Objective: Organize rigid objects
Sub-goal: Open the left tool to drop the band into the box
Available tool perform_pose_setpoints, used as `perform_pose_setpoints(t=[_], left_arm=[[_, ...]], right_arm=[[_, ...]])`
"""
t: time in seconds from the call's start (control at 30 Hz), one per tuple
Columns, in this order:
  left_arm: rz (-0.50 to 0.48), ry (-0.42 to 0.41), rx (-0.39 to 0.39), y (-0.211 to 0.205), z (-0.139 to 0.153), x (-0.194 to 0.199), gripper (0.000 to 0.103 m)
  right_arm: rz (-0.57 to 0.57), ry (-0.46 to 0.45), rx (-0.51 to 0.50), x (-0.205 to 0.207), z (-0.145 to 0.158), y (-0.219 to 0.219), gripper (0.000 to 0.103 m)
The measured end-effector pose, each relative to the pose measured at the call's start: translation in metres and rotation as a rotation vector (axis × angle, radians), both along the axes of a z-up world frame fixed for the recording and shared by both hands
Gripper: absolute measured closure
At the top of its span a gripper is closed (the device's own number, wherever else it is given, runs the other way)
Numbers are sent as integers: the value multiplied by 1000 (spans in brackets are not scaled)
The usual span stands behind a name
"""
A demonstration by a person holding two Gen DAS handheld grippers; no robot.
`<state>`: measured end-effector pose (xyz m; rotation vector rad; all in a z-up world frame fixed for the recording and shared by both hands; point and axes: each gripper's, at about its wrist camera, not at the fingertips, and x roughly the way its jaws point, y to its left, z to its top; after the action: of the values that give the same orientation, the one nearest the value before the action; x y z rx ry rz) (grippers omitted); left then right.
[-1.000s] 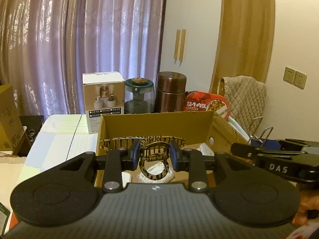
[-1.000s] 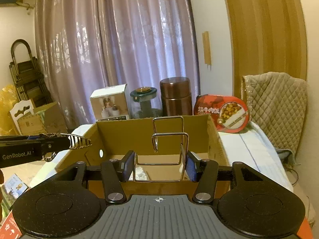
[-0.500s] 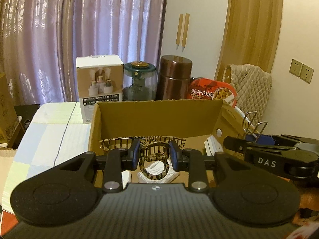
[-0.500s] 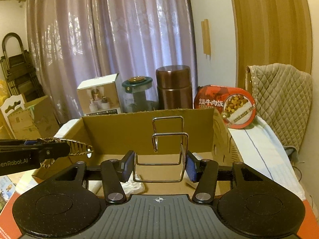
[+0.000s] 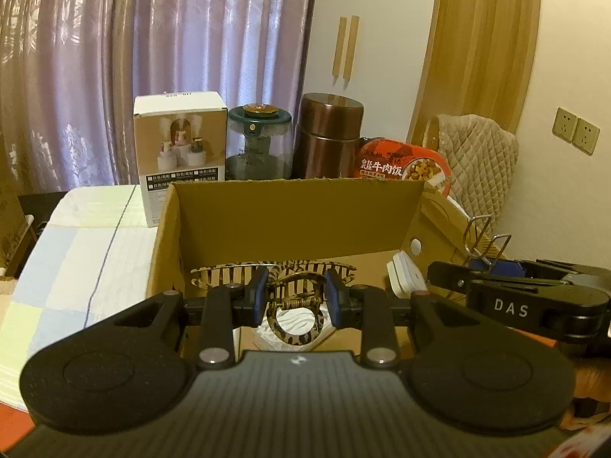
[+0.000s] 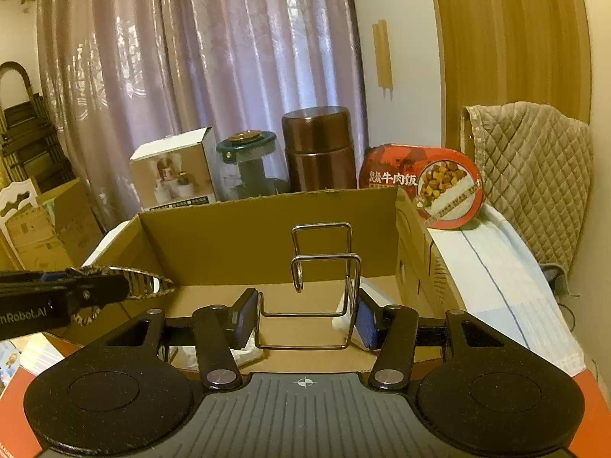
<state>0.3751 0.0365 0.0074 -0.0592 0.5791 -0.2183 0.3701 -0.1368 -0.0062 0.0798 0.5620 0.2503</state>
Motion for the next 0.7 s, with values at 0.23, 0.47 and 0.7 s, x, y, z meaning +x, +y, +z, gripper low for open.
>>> perform_pose_setpoints(t=[0.23, 0.47, 0.7], left_arm=[[8, 4, 7, -2, -7, 2, 67], [41, 9, 0, 4, -4, 2, 67], [37, 5, 7, 3, -2, 1, 67]], right_arm=[[-4, 9, 15, 0, -1, -2, 54], [-12, 12, 29, 0, 0, -6, 54], [-6, 16, 29, 0, -1, -4, 54]])
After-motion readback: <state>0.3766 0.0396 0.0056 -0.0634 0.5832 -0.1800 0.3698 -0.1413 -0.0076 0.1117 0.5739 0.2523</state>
